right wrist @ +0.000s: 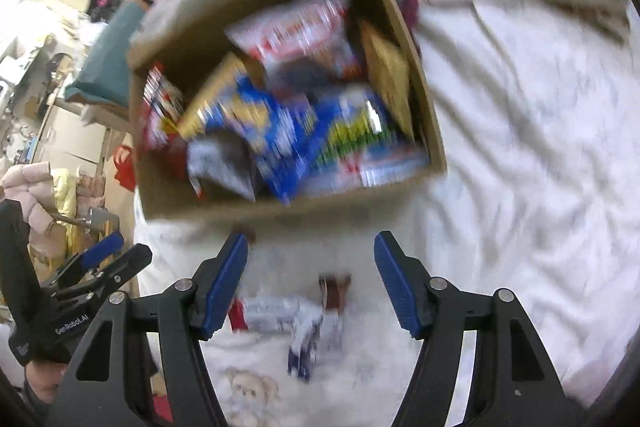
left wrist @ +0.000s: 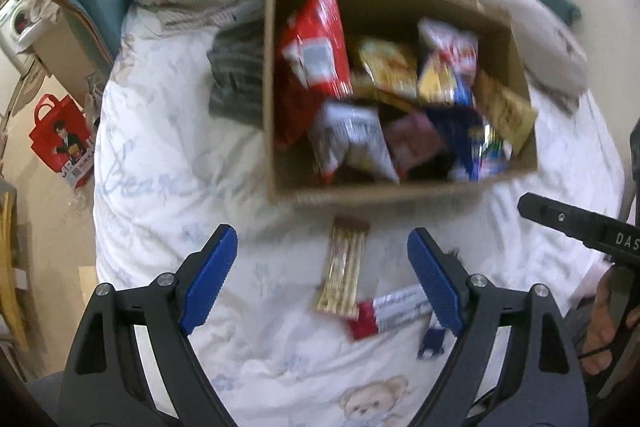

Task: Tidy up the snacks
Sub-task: 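Grasp the tan checkered bar with left tool while right tool grasps brown chocolate bar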

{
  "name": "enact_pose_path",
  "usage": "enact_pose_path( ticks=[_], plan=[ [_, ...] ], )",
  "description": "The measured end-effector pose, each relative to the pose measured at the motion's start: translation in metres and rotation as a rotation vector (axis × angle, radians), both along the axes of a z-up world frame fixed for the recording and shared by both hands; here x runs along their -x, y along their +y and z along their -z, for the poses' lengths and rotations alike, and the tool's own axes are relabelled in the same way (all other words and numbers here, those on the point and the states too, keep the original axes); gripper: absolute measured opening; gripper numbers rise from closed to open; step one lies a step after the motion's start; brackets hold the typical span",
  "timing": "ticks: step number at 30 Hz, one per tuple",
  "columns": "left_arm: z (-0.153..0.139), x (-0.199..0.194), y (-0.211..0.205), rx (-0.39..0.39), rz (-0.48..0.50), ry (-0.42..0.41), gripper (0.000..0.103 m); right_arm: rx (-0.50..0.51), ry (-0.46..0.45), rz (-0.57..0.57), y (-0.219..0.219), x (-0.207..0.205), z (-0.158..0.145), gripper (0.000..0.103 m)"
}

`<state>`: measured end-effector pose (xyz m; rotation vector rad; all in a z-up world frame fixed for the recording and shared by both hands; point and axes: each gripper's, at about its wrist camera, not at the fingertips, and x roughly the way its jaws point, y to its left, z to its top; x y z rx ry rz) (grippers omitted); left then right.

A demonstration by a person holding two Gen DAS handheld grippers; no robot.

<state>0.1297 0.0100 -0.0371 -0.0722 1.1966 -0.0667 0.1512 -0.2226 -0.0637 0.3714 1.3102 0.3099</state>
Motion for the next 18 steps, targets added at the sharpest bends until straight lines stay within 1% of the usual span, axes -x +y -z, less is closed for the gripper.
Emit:
enact_pose_path(
  ticks=[2, 3, 4, 6, 7, 8, 9, 10, 12, 15, 17, 18],
  plan=[
    [0.011, 0.005, -0.007, -0.013, 0.023, 0.029, 0.083, 0.025, 0.087, -0.002, 0.000, 0.010, 0.020, 0.067],
    [0.015, 0.004, -0.009, -0.014, 0.034, 0.044, 0.080, 0.031, 0.118, -0.004, 0.000, 0.015, 0.028, 0.064],
    [0.023, 0.004, -0.014, -0.013, 0.055, 0.072, 0.074, 0.043, 0.153, -0.007, 0.000, 0.020, 0.038, 0.059],
    [0.037, 0.003, -0.021, -0.025, 0.075, 0.108, 0.068, 0.083, 0.191, -0.022, 0.002, 0.026, 0.050, 0.052],
    [0.043, 0.003, -0.023, -0.032, 0.081, 0.122, 0.066, 0.100, 0.201, -0.030, 0.003, 0.027, 0.054, 0.049],
    [0.051, 0.002, -0.026, -0.036, 0.084, 0.141, 0.065, 0.116, 0.207, -0.034, 0.003, 0.029, 0.057, 0.047],
    [0.057, 0.001, -0.028, -0.036, 0.086, 0.157, 0.062, 0.136, 0.215, -0.038, 0.003, 0.030, 0.060, 0.046],
    [0.062, 0.000, -0.029, -0.035, 0.089, 0.170, 0.057, 0.145, 0.223, -0.039, 0.003, 0.031, 0.063, 0.045],
    [0.074, -0.004, -0.031, -0.047, 0.091, 0.198, 0.053, 0.160, 0.247, -0.047, 0.003, 0.032, 0.070, 0.045],
    [0.083, -0.009, -0.031, -0.068, 0.076, 0.200, 0.050, 0.149, 0.266, -0.076, 0.010, 0.033, 0.077, 0.045],
    [0.088, -0.013, -0.031, -0.069, 0.075, 0.211, 0.049, 0.133, 0.271, -0.100, 0.019, 0.036, 0.079, 0.045],
    [0.091, -0.015, -0.030, -0.070, 0.073, 0.218, 0.048, 0.127, 0.273, -0.110, 0.023, 0.036, 0.081, 0.045]
  ],
)
